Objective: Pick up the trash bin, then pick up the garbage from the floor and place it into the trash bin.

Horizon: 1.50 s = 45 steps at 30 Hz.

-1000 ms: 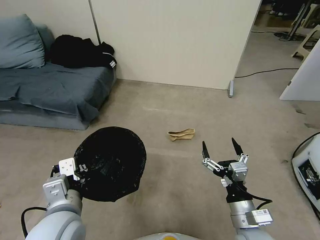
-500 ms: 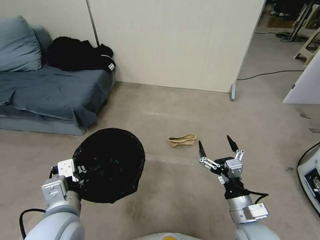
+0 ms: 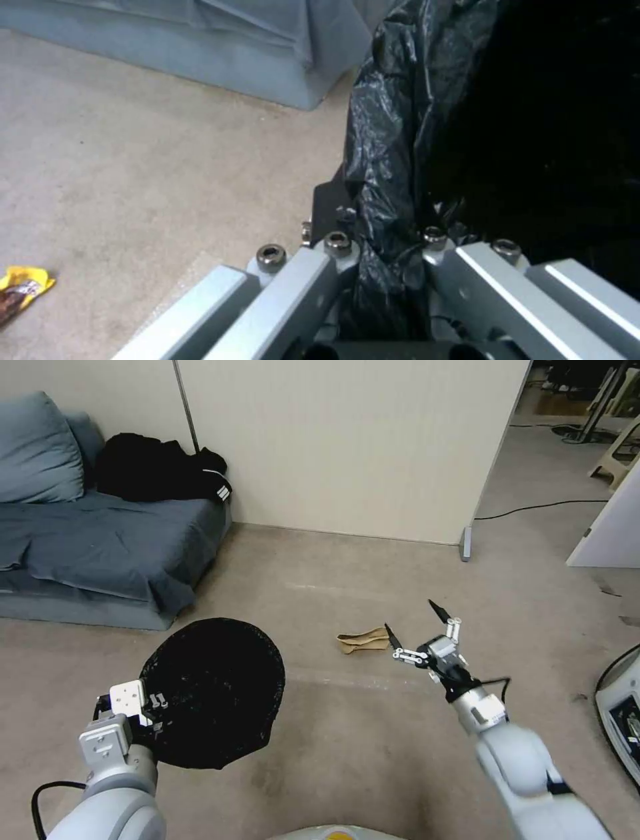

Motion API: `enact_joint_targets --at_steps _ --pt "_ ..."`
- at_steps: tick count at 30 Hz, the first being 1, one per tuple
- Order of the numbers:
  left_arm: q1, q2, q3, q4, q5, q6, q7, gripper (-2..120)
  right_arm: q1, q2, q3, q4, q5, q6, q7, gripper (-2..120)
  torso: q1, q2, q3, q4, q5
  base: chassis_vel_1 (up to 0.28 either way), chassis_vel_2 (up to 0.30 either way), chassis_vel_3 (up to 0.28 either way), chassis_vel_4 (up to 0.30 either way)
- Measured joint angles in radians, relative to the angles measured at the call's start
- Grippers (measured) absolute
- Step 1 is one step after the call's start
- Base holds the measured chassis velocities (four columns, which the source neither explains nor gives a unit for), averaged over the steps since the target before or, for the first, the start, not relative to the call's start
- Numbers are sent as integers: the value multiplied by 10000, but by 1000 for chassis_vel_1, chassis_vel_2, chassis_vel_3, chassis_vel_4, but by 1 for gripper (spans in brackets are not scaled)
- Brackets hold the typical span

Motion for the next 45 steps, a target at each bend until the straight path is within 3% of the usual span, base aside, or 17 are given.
enact_joint_targets --at_steps 6,7,15,20,24,33,39,45 --pt "40 -45 28 0 207 -75 40 0 1570 -685 -1316 -1980 -631 213 -748 100 1 0 1 -1 0 0 0 0 0" --pt "69 -57 29 0 270 -105 51 0 2158 -718 -1809 -2855 -1197 535 -1023 100 1 0 1 -1 4 0 0 0 0" --pt "277 -73 20 1 391 -150 54 0 4395 -108 -2939 -6121 -3465 1979 -2481 100 0 0 0 -1 -4 0 0 0 0" --pt "326 -78 52 1 436 -158 55 0 5372 924 -2658 -7752 -4823 2964 -3649 100 1 0 0 1 -1 0 0 0 0" --pt "366 -76 46 0 448 -163 54 0 5787 1489 -2505 -8620 -5440 3423 -3882 100 1 0 0 2 0 0 0 0 0" --pt "498 -127 85 1 540 -204 47 0 6621 2454 -1831 -10586 -6869 3850 -3135 100 0 0 0 0 -1 0 0 0 0" --pt "563 -147 94 1 569 -220 44 0 6838 2651 -1380 -11368 -7406 3911 -2865 100 0 0 -1 -2 -2 0 0 0 0" --pt "720 -245 125 0 706 -278 39 0 7431 2942 -538 -13119 -7525 3907 -2571 100 0 0 -1 -3 1 0 0 0 0"
